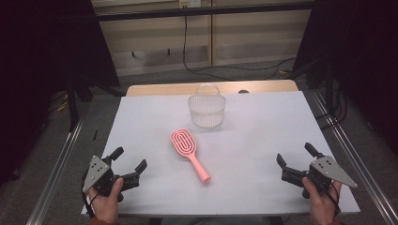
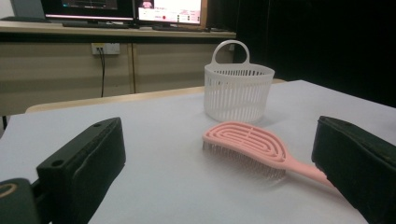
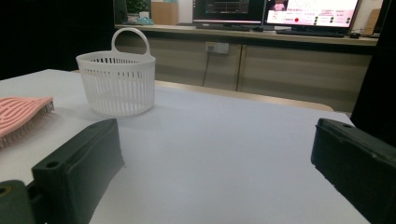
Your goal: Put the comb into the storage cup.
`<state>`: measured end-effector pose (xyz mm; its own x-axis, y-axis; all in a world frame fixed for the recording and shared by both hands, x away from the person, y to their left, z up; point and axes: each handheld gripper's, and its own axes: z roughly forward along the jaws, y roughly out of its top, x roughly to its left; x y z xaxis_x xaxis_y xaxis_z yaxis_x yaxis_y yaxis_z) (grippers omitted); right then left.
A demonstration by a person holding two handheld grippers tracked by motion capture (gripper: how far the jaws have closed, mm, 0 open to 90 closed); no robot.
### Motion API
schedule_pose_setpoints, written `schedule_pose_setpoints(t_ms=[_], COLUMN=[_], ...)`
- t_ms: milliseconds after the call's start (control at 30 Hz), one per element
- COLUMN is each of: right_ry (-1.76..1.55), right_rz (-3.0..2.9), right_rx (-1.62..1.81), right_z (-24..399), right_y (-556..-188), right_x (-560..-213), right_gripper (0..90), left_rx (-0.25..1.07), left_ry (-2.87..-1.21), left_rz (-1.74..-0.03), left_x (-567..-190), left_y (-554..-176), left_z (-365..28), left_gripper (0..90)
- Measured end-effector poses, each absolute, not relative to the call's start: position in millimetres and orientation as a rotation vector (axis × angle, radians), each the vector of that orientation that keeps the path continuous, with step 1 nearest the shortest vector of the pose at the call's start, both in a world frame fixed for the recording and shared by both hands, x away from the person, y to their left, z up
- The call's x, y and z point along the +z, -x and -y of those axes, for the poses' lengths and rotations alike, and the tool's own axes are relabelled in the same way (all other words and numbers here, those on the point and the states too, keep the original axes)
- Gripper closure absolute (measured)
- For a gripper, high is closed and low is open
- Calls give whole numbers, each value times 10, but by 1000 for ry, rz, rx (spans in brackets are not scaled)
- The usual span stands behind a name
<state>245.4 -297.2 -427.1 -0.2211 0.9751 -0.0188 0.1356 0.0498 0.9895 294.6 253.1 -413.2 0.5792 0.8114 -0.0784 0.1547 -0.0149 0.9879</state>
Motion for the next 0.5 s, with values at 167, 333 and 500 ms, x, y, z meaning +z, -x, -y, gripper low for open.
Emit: schedule_pose_setpoints(t_ms=[167,333,500], right_ry=[-1164,-1164,-1153], right_rz=[-1502,-1514,-1526], right_rx=[1277,1290,1298], right_z=[2968,2965,2963], right_y=[-2454,-2464,-2457], right_x=[-4272,-4280,-4281], right_gripper=[10,6,6], left_rx=[621,601,568], left_ry=[-1529,-1527,-1554], left_rz=[-848,-824,-812], left_x=[-4134,-4117,-4116], left_y=[-2960,-2977,-3014], left_z=[-2519,-2456,-2414], left_gripper=[27,34,32])
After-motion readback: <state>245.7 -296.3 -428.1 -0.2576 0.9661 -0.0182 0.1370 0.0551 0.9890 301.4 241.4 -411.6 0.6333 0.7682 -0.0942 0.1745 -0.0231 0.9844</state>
